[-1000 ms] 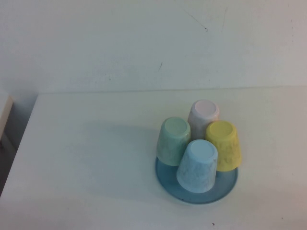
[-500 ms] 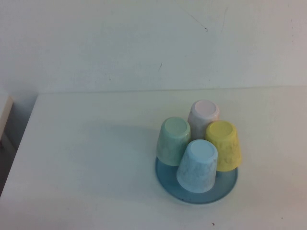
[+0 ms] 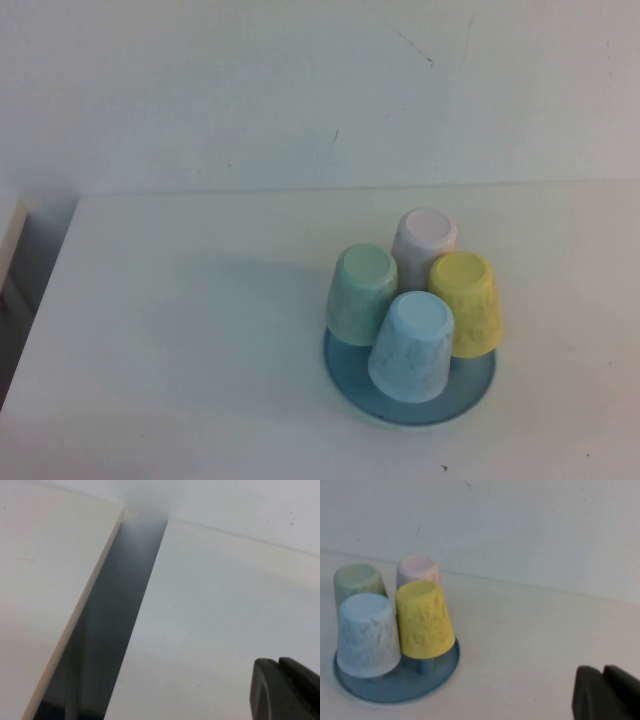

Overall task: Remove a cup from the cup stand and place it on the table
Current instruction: Pick up the cup from the rack

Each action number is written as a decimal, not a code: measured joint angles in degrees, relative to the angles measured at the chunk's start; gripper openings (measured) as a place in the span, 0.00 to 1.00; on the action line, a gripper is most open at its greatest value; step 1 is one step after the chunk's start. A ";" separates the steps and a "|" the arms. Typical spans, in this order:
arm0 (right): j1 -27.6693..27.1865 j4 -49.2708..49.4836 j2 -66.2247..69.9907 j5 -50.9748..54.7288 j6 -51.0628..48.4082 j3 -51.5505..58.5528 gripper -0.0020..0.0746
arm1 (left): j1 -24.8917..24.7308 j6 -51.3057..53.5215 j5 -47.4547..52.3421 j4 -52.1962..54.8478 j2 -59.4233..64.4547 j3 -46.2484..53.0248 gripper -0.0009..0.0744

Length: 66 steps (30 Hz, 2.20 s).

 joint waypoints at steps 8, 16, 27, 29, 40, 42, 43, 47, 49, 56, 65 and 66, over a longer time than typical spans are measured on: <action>0.00 7.35 0.66 0.51 -23.94 0.00 0.06 | 0.00 0.00 0.00 0.00 0.00 0.00 0.01; 0.00 10.00 12.28 7.51 -24.46 -6.59 0.06 | 0.00 0.00 0.00 0.00 0.00 0.00 0.01; 1.35 7.35 44.75 30.27 -17.75 -29.76 0.06 | 0.00 0.00 0.00 0.00 0.00 0.00 0.01; 4.41 5.36 50.30 31.38 -15.49 -32.77 0.06 | 0.00 0.00 0.00 0.00 0.00 0.00 0.01; 29.49 -9.92 69.65 31.75 -2.12 -43.73 0.06 | 0.00 0.00 0.00 0.00 0.00 0.00 0.01; 31.97 -10.03 71.97 31.30 -1.74 -44.93 0.06 | 0.00 0.00 0.00 0.00 0.00 0.00 0.01; 33.02 -10.03 72.92 31.04 -1.30 -45.54 0.06 | 0.00 0.00 0.00 0.00 0.00 0.00 0.01; 34.51 -10.67 75.61 30.71 0.06 -47.67 0.07 | 0.00 0.00 0.00 0.00 0.00 0.00 0.01; 34.50 -12.12 76.53 30.43 -0.12 -48.90 0.11 | 0.00 0.00 0.00 0.00 0.00 0.00 0.01; 34.50 -14.18 77.65 27.84 -4.99 -49.58 0.52 | 0.00 0.00 0.00 0.00 0.00 0.00 0.01; 34.64 -24.25 80.31 23.51 -6.37 -50.99 0.73 | 0.00 0.00 0.00 0.00 0.00 0.00 0.01; 34.64 -24.52 81.50 24.36 -6.37 -51.64 0.73 | 0.00 0.00 0.00 0.00 0.00 0.00 0.01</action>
